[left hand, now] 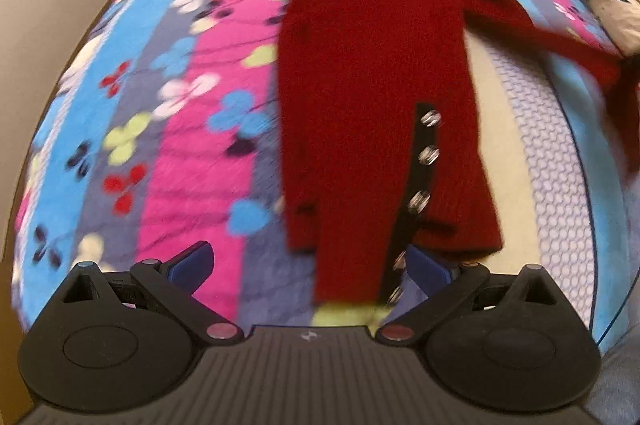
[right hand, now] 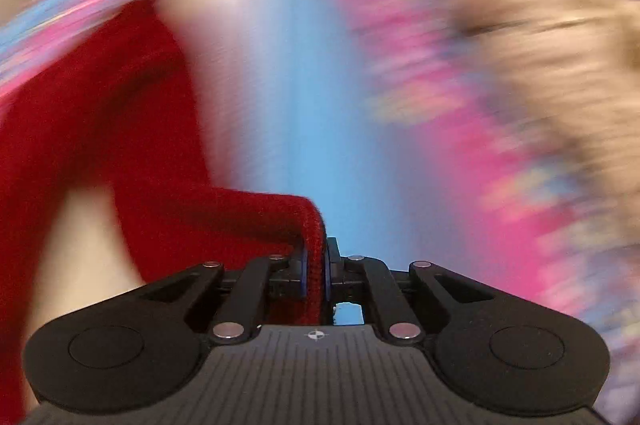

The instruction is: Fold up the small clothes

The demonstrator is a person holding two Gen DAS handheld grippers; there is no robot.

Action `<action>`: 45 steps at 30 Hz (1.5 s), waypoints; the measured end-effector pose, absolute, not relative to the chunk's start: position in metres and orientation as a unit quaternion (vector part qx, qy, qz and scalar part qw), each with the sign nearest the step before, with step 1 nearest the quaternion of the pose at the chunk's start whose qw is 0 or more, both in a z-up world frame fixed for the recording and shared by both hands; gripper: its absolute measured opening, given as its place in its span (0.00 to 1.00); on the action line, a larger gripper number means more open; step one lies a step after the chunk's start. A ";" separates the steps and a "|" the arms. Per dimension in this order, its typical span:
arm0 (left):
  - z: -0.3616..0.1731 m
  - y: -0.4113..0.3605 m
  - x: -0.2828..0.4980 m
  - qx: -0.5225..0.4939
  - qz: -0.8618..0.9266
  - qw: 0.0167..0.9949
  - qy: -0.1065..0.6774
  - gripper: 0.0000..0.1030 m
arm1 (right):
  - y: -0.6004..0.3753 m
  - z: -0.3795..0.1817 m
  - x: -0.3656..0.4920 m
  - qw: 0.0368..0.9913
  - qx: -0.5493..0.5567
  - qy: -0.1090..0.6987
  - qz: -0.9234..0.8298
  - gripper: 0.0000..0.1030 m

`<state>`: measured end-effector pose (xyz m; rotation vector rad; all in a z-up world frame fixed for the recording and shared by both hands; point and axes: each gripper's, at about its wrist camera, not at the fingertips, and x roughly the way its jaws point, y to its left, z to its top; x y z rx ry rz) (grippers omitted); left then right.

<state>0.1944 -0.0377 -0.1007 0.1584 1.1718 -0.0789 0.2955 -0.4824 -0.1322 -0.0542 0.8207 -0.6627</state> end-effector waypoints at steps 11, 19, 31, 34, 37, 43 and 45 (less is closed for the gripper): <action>-0.158 -0.072 0.249 0.074 -0.154 0.797 0.579 0.63 | -0.428 -0.130 0.209 0.907 0.062 0.390 -0.148 0.76; -0.069 0.020 0.310 -0.008 -0.122 0.855 0.504 0.15 | -0.325 -0.139 0.140 0.901 0.072 0.420 -0.082 0.74; -0.033 0.049 0.343 0.000 -0.096 0.887 0.452 0.09 | -0.311 -0.131 0.224 0.863 0.263 0.428 0.058 0.75; -0.048 0.066 0.359 0.019 -0.041 0.893 0.447 0.09 | -0.287 -0.143 0.250 0.824 0.329 0.452 0.087 0.79; -0.048 0.091 0.387 0.045 0.017 0.899 0.435 0.08 | -0.261 -0.148 0.278 0.806 0.342 0.474 0.095 0.81; -0.001 0.177 0.501 0.051 0.249 0.907 0.336 0.12 | -0.254 -0.164 0.312 0.795 0.346 0.498 0.015 0.82; 0.004 0.205 0.516 -0.007 0.283 0.899 0.334 0.39 | -0.264 -0.168 0.316 0.791 0.370 0.487 -0.003 0.78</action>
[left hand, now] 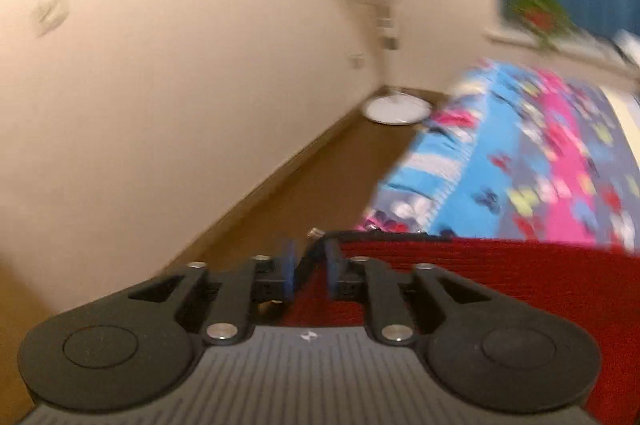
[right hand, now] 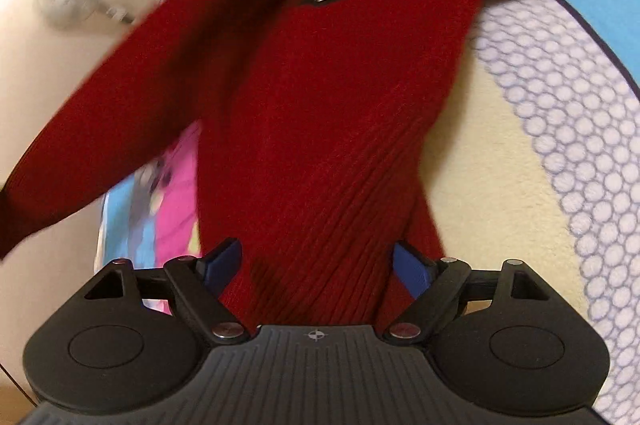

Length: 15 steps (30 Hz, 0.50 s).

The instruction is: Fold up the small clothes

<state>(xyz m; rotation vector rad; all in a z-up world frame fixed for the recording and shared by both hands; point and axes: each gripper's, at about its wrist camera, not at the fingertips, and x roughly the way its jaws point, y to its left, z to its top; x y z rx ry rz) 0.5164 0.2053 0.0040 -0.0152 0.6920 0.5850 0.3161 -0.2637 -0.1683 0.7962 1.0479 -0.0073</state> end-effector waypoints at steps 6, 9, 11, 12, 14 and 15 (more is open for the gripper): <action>-0.055 0.190 0.454 -0.052 0.146 0.896 0.417 0.82 | -0.332 -0.130 0.299 0.836 0.305 0.457 -0.011 0.13; -0.106 0.160 0.401 -0.050 0.063 0.872 0.483 0.82 | -0.413 -0.116 0.277 0.862 0.256 0.425 -0.103 0.13; -0.134 0.133 0.367 -0.040 0.018 0.856 0.515 0.82 | -0.470 -0.120 0.265 0.851 0.214 0.432 -0.211 0.15; -0.145 0.118 0.349 -0.028 -0.002 0.849 0.527 0.82 | -0.490 -0.124 0.259 0.836 0.203 0.442 -0.255 0.21; -0.164 0.087 0.317 -0.005 -0.036 0.841 0.539 0.82 | -0.517 -0.126 0.237 0.820 0.219 0.447 -0.283 0.28; -0.169 0.074 0.305 0.005 -0.052 0.838 0.542 0.82 | -0.522 -0.124 0.220 0.827 0.237 0.437 -0.263 0.35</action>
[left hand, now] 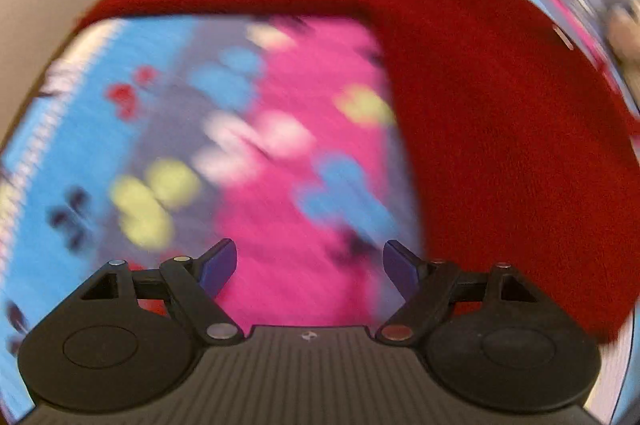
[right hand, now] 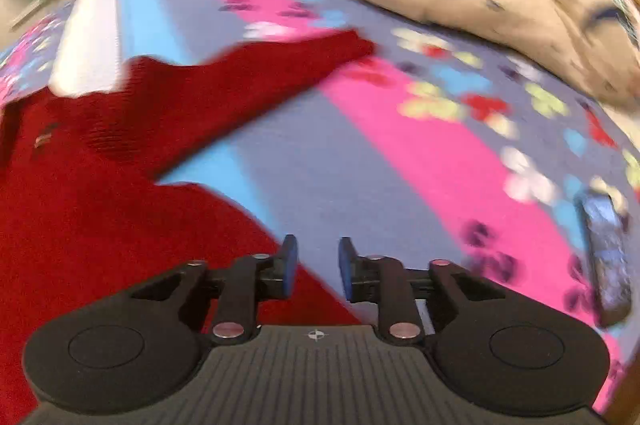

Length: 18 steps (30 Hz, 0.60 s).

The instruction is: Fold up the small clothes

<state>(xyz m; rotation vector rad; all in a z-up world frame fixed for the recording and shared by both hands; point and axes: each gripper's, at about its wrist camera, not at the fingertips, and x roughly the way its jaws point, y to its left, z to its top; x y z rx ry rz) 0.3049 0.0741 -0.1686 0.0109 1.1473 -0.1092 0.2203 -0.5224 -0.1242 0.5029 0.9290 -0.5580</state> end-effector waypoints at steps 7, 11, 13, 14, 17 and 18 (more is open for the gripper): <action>-0.181 0.013 0.219 0.057 -0.138 0.837 0.526 0.82 | -0.433 -0.147 0.142 0.876 0.176 0.423 -0.147 0.55; -0.176 -0.022 0.200 0.038 -0.185 0.850 0.492 0.82 | -0.386 -0.165 0.118 0.882 0.158 0.429 -0.113 0.56; -0.177 -0.044 0.195 0.043 -0.202 0.853 0.479 0.82 | -0.373 -0.164 0.110 0.886 0.161 0.424 -0.099 0.56; -0.178 -0.055 0.195 0.053 -0.209 0.853 0.475 0.82 | -0.367 -0.162 0.107 0.887 0.161 0.421 -0.097 0.58; -0.189 -0.085 0.197 0.103 -0.209 0.857 0.459 0.83 | -0.362 -0.163 0.107 0.888 0.157 0.423 -0.092 0.60; -0.194 -0.090 0.200 0.118 -0.202 0.857 0.459 0.83 | -0.363 -0.163 0.108 0.887 0.154 0.425 -0.092 0.60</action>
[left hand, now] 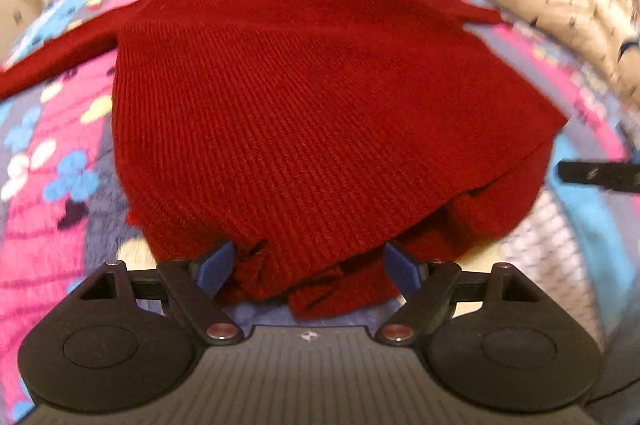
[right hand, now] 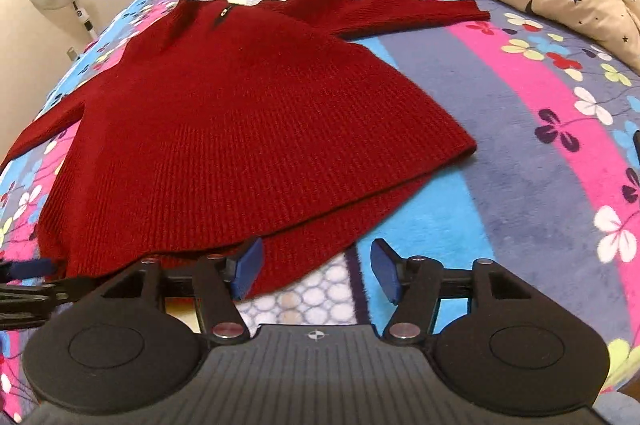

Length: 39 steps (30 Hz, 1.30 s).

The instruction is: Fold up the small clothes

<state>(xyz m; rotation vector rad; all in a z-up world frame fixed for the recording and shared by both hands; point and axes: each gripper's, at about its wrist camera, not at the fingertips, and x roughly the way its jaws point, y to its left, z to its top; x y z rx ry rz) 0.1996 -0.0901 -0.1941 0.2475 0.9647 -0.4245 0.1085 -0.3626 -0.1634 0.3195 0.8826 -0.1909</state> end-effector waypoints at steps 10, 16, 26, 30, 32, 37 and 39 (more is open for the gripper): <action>-0.197 -0.062 0.218 0.168 -0.023 0.894 0.414 0.91 | -0.367 -0.174 0.115 0.900 0.088 0.404 -0.141 0.68; -0.187 -0.053 0.240 0.119 -0.007 0.896 0.428 0.91 | -0.388 -0.205 0.130 0.881 0.015 0.422 -0.212 0.73; -0.158 -0.033 0.281 0.042 -0.009 0.887 0.459 0.91 | -0.445 -0.212 0.183 0.888 0.011 0.375 -0.265 0.81; -0.154 -0.027 0.285 0.011 -0.014 0.875 0.484 0.91 | -0.465 -0.192 0.177 0.900 0.071 0.358 -0.240 0.77; -0.154 -0.030 0.287 0.018 -0.014 0.876 0.482 0.91 | -0.450 -0.185 0.161 0.914 0.055 0.358 -0.180 0.78; -0.150 -0.036 0.293 0.018 -0.012 0.875 0.484 0.91 | -0.391 -0.194 0.129 0.924 -0.020 0.374 -0.073 0.87; -0.148 -0.036 0.293 0.019 -0.011 0.873 0.487 0.91 | -0.377 -0.207 0.136 0.919 -0.063 0.377 -0.092 0.87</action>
